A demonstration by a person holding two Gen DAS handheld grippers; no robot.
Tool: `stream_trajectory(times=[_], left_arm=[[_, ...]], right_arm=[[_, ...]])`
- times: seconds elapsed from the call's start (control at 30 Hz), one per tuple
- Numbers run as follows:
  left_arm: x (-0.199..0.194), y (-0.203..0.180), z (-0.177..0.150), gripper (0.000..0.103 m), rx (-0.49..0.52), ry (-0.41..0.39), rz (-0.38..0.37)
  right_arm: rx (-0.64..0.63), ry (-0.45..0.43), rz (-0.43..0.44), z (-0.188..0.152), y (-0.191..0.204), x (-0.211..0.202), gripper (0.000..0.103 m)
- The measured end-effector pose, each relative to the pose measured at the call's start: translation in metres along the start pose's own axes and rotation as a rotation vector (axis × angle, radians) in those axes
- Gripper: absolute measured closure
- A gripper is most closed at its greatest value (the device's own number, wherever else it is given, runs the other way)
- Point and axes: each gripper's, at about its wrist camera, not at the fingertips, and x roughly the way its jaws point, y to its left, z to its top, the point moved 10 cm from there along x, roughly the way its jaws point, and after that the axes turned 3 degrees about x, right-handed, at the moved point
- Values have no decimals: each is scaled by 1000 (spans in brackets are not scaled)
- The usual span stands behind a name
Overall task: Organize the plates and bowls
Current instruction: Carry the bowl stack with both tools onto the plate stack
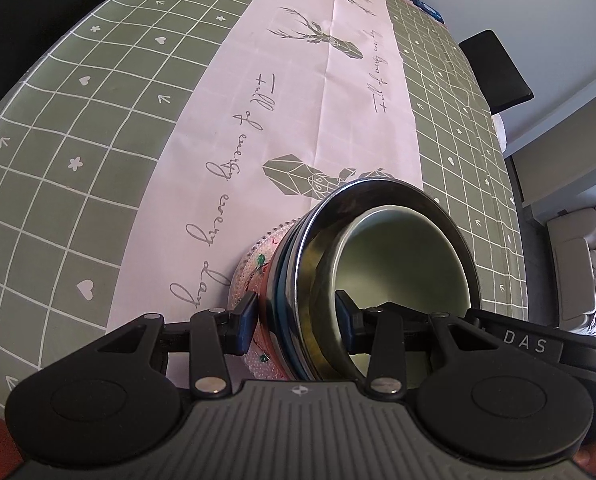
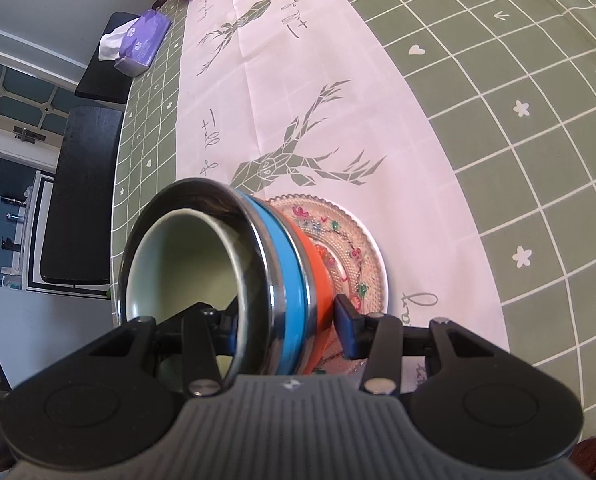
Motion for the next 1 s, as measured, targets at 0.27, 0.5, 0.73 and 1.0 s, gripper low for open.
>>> stream_trajectory(times=[0.27,0.5,0.73,1.0], left_arm=[[4,0,1,59,17,-2,9],[4,1,0,59,23,-4,15],[3,1,4,49,29,-22,9],[-11,-4,18,33,94,-97,45]], right_arm=[[-2,7,-1,0,-2,4,59],[-30,5,-8,-1,1,5,57],[-35,-29,-19,2,-2,3,45],[-16,-45,-14,8,-10,-1,33]])
